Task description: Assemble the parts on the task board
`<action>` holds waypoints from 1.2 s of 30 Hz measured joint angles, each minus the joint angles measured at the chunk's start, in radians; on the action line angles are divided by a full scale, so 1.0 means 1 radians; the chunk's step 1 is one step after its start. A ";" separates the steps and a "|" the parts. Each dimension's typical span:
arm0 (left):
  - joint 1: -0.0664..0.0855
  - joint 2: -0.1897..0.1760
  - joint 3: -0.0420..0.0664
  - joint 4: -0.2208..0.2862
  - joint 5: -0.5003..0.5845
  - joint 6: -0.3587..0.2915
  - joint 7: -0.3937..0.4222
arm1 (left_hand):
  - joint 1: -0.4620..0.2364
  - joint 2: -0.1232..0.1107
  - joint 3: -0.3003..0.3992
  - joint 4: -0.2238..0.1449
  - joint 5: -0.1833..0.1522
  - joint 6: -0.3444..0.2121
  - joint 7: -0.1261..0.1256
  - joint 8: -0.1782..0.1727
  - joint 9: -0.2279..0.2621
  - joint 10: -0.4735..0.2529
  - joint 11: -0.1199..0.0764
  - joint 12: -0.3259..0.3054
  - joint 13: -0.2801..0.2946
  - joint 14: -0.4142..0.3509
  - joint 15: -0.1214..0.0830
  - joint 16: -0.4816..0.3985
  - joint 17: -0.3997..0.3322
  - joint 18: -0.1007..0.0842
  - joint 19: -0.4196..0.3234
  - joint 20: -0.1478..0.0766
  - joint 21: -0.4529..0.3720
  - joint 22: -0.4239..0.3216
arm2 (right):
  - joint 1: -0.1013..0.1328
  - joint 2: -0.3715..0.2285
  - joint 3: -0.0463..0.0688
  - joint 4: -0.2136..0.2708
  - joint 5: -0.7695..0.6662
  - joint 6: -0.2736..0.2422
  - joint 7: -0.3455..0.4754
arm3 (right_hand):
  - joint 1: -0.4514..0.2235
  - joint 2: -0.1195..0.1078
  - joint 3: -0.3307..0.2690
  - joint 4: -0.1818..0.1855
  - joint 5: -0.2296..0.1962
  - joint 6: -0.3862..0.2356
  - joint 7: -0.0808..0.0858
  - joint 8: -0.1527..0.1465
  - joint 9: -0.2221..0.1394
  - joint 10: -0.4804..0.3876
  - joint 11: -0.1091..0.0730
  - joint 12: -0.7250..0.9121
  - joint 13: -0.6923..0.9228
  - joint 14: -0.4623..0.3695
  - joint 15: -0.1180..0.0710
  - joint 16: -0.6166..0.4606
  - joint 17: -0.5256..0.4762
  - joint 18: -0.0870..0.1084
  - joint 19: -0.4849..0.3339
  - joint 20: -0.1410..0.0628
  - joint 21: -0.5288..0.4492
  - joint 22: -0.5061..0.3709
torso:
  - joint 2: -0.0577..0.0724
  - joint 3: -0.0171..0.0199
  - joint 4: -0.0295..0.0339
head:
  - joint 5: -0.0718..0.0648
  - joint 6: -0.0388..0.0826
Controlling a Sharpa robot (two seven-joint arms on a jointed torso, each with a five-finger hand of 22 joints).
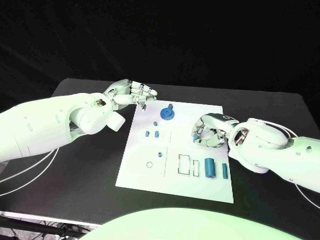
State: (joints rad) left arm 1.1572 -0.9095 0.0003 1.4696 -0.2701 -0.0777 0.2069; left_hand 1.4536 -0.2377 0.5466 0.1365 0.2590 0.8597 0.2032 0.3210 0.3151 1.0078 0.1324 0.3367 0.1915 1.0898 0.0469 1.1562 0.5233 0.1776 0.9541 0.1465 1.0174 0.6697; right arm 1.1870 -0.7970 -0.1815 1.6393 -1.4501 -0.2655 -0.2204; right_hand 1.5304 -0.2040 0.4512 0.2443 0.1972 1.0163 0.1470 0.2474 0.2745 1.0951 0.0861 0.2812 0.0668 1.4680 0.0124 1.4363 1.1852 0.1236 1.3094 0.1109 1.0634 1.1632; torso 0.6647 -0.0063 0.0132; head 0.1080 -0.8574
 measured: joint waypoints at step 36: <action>0.000 0.001 0.000 -0.005 -0.002 0.003 -0.009 | 0.000 0.000 0.000 0.000 0.000 -0.003 -0.003 0.000 0.001 -0.004 -0.004 0.000 0.000 0.000 0.000 0.000 -0.001 0.000 0.000 0.000 0.000 0.000 | 0.039 -0.061 0.006 0.094 0.126 -0.128 0.011 | -0.111 0.031 0.200 -0.117 -0.002 0.009 -0.018 0.047 0.024 0.033 0.018 0.000 0.018 -0.003 -0.018 0.007 0.011 0.000 0.016 -0.016 0.027 0.042 | -0.002 -0.0008 -0.0001 | -0.006 0.006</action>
State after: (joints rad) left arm 1.1572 -0.9088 0.0003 1.4650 -0.2720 -0.0746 0.1982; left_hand 1.4536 -0.2377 0.5466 0.1365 0.2590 0.8562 0.1997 0.3207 0.3162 1.0042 0.1287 0.3367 0.1915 1.0898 0.0469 1.1562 0.5224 0.1777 0.9540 0.1464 1.0174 0.6697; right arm 1.2258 -0.8581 -0.1755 1.7333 -1.3246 -0.3934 -0.2090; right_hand 1.4195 -0.1725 0.6510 0.1269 0.1951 1.0248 0.1286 0.2947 0.2990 1.1279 0.1038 0.2811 0.0844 1.4646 -0.0058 1.4431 1.1958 0.1236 1.3253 0.0949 1.0900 1.2054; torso 0.6632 -0.0071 0.0131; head 0.1015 -0.8518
